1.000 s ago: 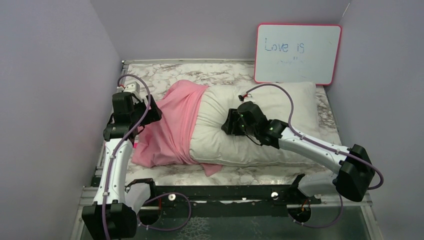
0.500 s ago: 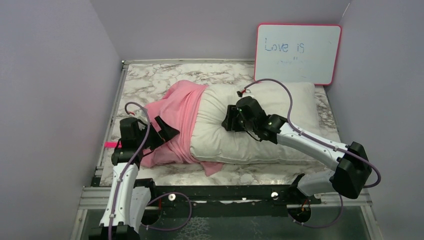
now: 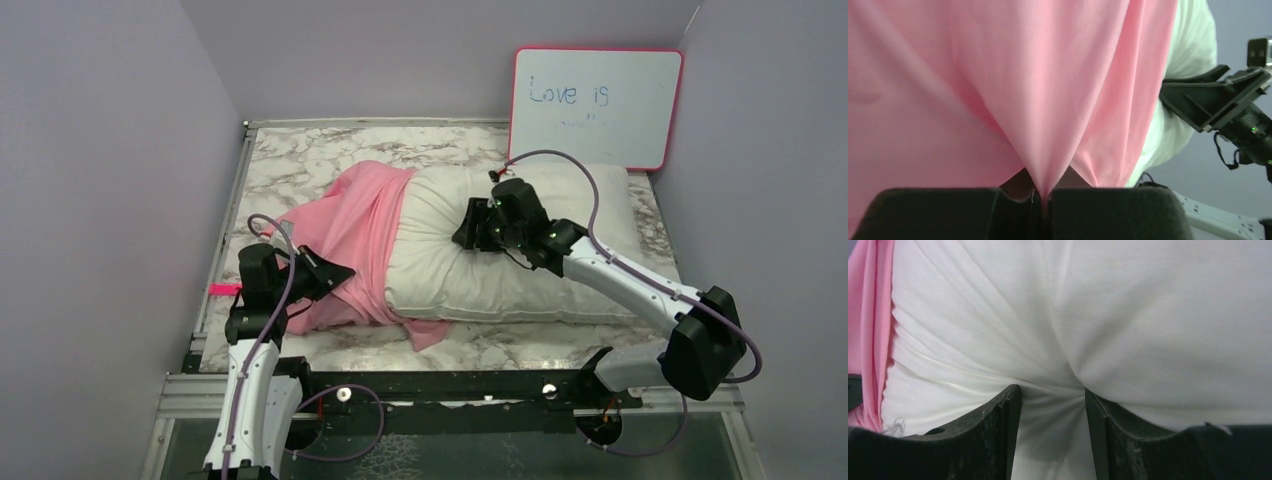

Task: Remove the pillowcase from the pillow
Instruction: Remove the pillow from the pillowcase.

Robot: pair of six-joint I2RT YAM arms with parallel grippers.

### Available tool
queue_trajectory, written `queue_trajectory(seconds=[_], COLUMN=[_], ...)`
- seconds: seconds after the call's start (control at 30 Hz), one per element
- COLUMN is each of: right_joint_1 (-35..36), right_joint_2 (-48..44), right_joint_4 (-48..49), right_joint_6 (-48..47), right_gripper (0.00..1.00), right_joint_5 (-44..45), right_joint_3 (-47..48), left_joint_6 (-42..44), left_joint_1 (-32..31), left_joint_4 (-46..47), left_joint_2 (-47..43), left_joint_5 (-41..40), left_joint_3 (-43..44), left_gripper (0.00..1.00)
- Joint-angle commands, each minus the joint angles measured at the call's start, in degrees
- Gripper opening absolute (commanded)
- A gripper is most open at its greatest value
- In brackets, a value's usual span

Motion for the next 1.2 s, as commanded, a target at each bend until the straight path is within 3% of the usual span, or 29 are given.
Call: queue_trajectory(seconds=[0.0, 0.3, 0.67, 0.73, 0.8, 0.87, 0.97, 1.07, 1.17], right_joint_1=[-8.6, -9.7, -11.3, -11.5, -11.5, -11.5, -11.5, -9.8, -3.6], right_joint_2=[-1.5, -1.2, -3.1, -3.1, -3.0, -5.7, -12.8, -17.4, -18.6], right_joint_4=[-4.2, -7.3, -8.3, -8.2, -8.7, -7.7, -0.4, 4.2, 6.8], right_joint_6=[-3.3, -4.9, -5.3, -5.6, -7.2, -11.3, -19.1, -24.2, -30.4], right_gripper=[0.55, 0.54, 0.54, 0.54, 0.55, 0.59, 0.74, 0.82, 0.82], right_joint_5=[-2.8, 0.7, 1.2, 1.0, -1.4, -9.3, -25.6, -34.5, -34.9], right_joint_3=[-2.8, -2.7, -3.8, -4.1, -3.3, -2.6, -3.9, -4.5, -5.4], left_joint_6=[4.9, 22.6, 31.6, 32.1, 32.3, 33.6, 34.2, 32.4, 31.4], left_joint_1=[0.0, 0.0, 0.1, 0.1, 0.1, 0.1, 0.1, 0.1, 0.1], left_joint_4=[-9.7, -20.4, -21.9, -22.2, -22.2, -21.4, -21.3, -20.8, -19.7], left_joint_2=[-2.7, 7.0, 12.1, 11.4, 10.9, 10.9, 12.5, 12.9, 12.2], left_joint_5=[-15.3, -39.6, -60.2, -59.5, -53.9, -42.9, -31.3, -30.5, -31.5], left_joint_3=[8.8, 29.6, 37.5, 37.8, 37.0, 35.6, 33.7, 32.0, 31.3], left_gripper=[0.00, 0.00, 0.00, 0.00, 0.00, 0.00, 0.00, 0.00, 0.00])
